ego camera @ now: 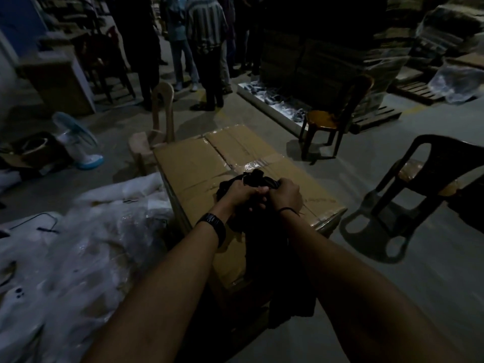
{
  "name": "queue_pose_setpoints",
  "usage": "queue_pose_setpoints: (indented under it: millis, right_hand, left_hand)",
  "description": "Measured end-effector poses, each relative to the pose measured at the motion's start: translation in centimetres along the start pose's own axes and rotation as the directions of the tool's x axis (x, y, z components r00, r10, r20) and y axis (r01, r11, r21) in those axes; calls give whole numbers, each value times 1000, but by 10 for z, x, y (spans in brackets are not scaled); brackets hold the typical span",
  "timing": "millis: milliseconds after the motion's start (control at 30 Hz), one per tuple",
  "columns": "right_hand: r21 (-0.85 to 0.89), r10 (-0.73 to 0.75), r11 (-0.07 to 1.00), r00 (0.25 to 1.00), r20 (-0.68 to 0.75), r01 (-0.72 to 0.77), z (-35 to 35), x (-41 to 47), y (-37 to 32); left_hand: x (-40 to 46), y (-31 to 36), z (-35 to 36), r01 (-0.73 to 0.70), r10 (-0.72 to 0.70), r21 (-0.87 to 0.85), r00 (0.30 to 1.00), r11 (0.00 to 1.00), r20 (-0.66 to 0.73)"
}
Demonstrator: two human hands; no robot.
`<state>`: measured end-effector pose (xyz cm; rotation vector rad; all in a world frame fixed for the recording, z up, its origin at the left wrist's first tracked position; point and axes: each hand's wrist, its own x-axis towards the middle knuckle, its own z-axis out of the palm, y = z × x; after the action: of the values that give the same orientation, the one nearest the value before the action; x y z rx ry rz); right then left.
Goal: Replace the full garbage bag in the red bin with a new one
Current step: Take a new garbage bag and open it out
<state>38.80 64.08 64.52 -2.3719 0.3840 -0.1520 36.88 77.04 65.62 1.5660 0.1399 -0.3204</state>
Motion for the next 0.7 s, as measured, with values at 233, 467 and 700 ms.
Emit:
queue_pose_setpoints:
  millis: [233, 467, 700]
  right_hand:
    - [-6, 3, 1000, 1000, 2, -3, -7, 16, 18]
    - [-17, 28, 999, 1000, 2, -28, -20, 25, 36]
    - [-95, 131, 985, 982, -137, -144, -58, 46, 71]
  left_hand:
    - [19, 5, -12, -89, -40, -426, 958, 901, -285]
    - [28, 15, -22, -275, -193, -629, 797, 727, -572]
    - [15, -8, -47, 59, 12, 43, 444, 997, -896]
